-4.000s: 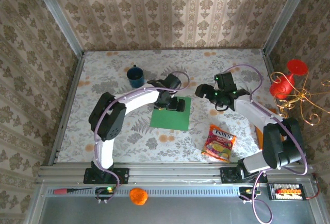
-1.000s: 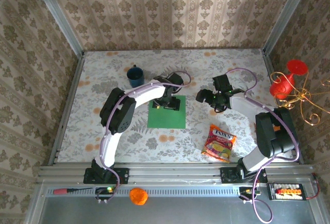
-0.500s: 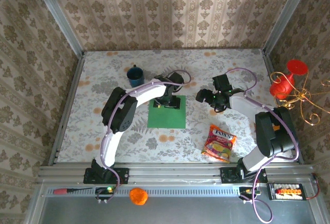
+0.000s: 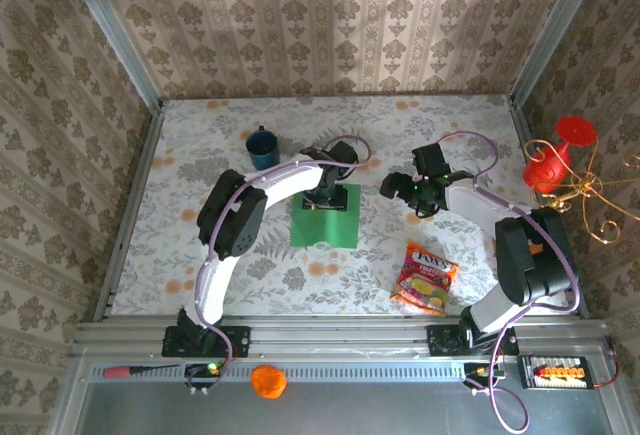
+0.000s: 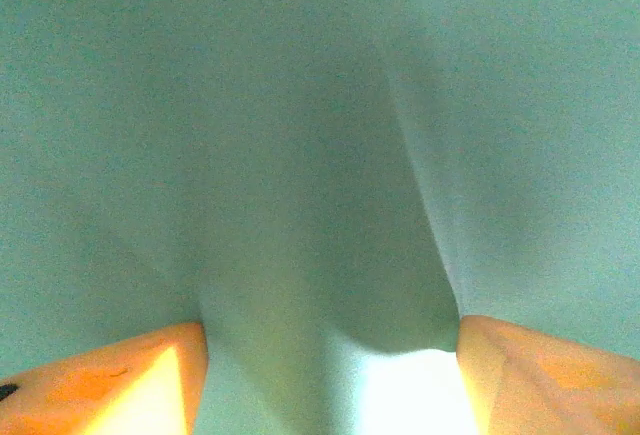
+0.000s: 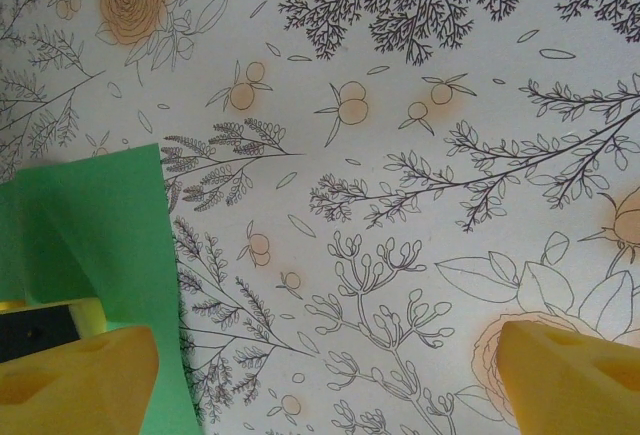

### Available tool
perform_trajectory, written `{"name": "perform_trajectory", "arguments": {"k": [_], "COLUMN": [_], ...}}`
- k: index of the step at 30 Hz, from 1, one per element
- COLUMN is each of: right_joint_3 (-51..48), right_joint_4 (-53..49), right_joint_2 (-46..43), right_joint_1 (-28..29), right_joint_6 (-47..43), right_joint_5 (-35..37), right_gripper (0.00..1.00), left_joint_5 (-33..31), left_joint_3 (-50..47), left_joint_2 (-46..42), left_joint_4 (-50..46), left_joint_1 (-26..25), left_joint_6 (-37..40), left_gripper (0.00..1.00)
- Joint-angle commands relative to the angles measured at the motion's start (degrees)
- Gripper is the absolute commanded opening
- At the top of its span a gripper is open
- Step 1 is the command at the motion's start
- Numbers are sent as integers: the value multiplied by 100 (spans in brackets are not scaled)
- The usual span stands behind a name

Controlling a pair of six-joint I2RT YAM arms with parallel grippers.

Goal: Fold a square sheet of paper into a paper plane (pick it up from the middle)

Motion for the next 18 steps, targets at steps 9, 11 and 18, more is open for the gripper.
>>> {"name": "perform_trajectory", "arguments": {"k": [9, 11, 18], "right_joint_3": [136, 158, 72], "right_joint_4": [24, 110, 553], "right_joint_2": [7, -17, -365], "right_joint_1": [-13, -17, -20], "right_joint_6": [68, -30, -249], "right_joint_5": [-209, -333, -662], "right_gripper": [89, 89, 87], "left_joint_5": [1263, 1909, 3412], "left_joint_3": [-989, -1308, -2501], "left_joint_2": [-1300, -1593, -2165], "left_joint_4": [1378, 2015, 4494], "left_joint_1": [286, 411, 715], "left_joint_6": [90, -5, -901], "left_gripper": [34, 34, 32]}}
